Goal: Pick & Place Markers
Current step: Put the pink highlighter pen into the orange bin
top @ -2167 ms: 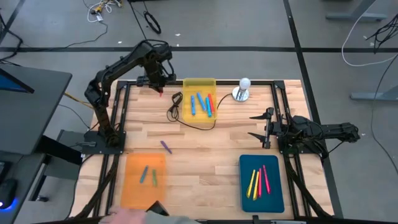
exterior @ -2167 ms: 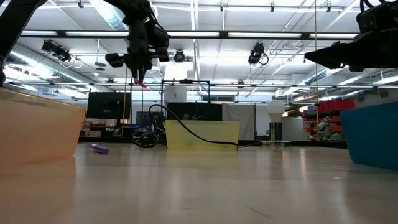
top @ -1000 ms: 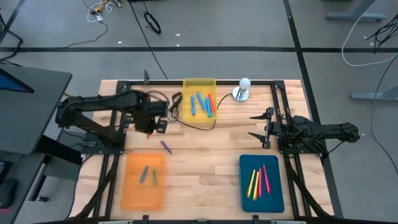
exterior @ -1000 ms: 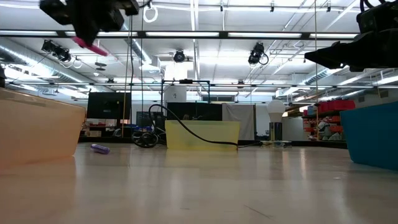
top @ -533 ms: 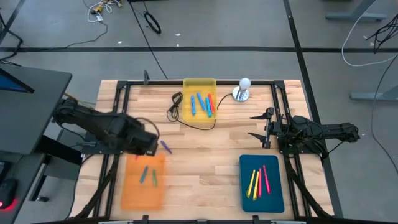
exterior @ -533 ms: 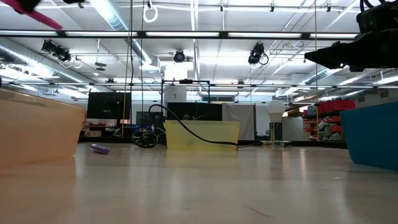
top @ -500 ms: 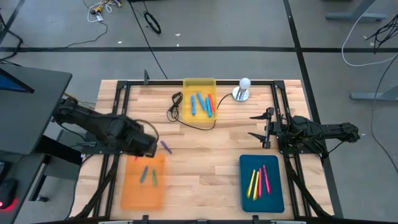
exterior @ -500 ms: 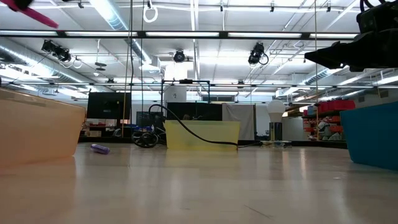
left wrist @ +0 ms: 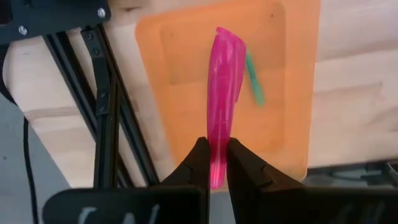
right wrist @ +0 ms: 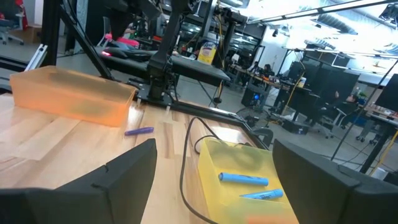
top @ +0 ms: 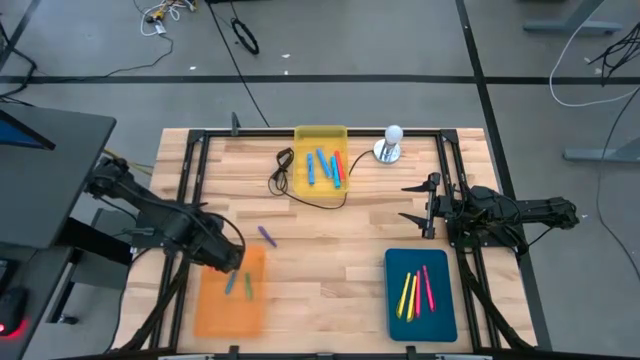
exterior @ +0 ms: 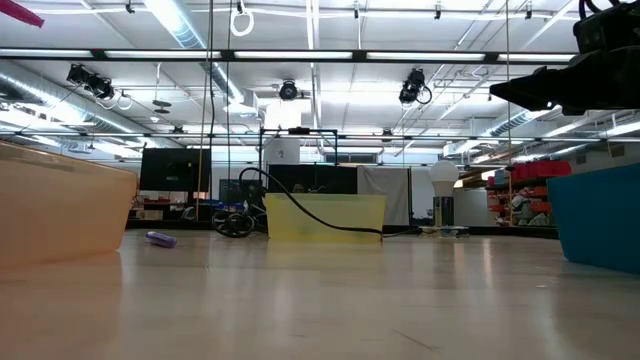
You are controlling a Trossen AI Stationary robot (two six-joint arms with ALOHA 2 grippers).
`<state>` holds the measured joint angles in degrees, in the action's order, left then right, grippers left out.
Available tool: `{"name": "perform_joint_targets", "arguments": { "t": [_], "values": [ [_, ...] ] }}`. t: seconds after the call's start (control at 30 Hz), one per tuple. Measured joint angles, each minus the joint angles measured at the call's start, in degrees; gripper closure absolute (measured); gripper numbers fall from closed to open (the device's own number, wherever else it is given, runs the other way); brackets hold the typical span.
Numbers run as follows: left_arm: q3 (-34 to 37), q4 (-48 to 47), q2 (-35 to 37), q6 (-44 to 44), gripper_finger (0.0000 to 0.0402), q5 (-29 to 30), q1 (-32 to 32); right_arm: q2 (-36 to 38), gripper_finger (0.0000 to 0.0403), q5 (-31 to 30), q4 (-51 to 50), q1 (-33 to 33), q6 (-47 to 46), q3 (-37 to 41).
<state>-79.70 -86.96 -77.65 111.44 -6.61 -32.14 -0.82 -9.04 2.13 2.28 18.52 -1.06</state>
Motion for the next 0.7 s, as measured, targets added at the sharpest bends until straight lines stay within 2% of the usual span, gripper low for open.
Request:
{"name": "perform_joint_targets", "arguments": {
  "t": [0.2,0.33,0.5,0.7],
  "values": [
    [3.70,2.60,-1.14,-0.02,0.0371,0.61,0.00,-0.02,0.0080,0.00,0.00,0.00,0.00,0.00],
    [7.11,7.94,-1.14,0.72,0.0371,0.16,-0.14,0.00,0.0080,0.00,0.00,0.00,0.00,0.00],
    [11.25,14.29,-1.23,4.26,0.0371,0.87,-1.77,-0.02,0.0080,0.00,0.00,0.00,0.00,0.00],
    [14.13,17.61,-3.16,7.18,0.0371,0.16,-4.03,0.00,0.0080,0.00,-0.02,0.00,0.01,0.00]
  ]
}}
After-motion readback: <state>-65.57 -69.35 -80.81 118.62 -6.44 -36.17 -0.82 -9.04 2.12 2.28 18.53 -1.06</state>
